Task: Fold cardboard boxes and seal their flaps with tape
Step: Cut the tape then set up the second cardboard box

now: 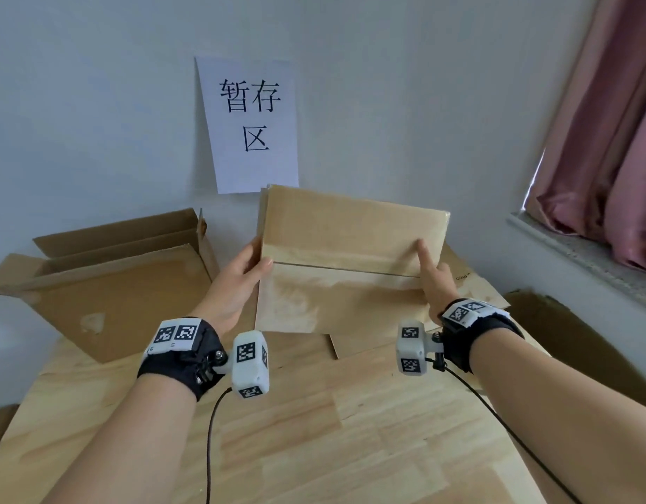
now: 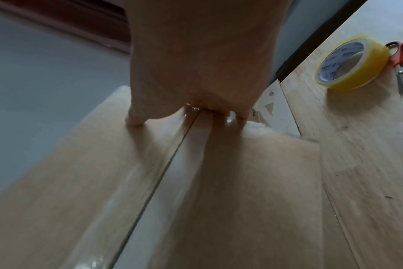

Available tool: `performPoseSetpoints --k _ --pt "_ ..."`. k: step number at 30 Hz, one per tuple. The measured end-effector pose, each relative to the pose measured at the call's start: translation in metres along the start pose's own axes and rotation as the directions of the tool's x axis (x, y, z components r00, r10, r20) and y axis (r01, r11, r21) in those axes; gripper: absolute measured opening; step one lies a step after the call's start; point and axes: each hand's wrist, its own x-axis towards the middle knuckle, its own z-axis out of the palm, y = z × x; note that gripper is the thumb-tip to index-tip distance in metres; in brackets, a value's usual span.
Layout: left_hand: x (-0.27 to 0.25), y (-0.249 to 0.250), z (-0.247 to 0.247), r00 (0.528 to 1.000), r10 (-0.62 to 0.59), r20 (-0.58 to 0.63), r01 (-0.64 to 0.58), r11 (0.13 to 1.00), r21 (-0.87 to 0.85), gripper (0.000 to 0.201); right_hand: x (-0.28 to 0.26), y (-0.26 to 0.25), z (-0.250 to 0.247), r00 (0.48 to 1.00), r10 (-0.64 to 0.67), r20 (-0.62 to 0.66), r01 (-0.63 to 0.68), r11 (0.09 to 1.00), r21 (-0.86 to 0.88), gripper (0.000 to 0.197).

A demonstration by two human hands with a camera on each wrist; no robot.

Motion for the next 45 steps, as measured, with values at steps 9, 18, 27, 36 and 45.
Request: performPoseSetpoints --k 9,18,27,36,45 --pt "0.017 -0.002 0.006 0.871 -0.448 -0.202 0.440 0.894 -0.086 0.104 -0.011 -0.011 0.004 0.992 0.030 0.120 -0.021 0.997 -0.077 0.106" --pt "0.018 -0.008 0.005 0.829 -0.496 -0.260 0.457 0.867 -0.197 0.102 -0.010 0.004 0.012 0.988 0.059 0.142 -0.052 0.997 -0.057 0.154" --pt "0.019 -0.020 -0.014 0.699 -0.695 -0.169 0.635 0.712 -0.301 0.085 -0.017 -0.005 0.022 0.964 0.103 0.247 -0.077 0.990 -0.116 0.116" --pt "0.004 -0.050 -0.024 0.872 -0.484 -0.071 0.405 0.796 -0.451 0.027 0.009 0.018 0.027 0.983 0.041 0.177 -0.058 0.994 0.092 0.059" --pt "0.007 -0.087 -0.020 0.928 -0.369 -0.052 0.349 0.910 -0.225 0.061 0.020 0.044 0.031 0.995 -0.033 0.089 0.025 0.995 0.095 0.030"
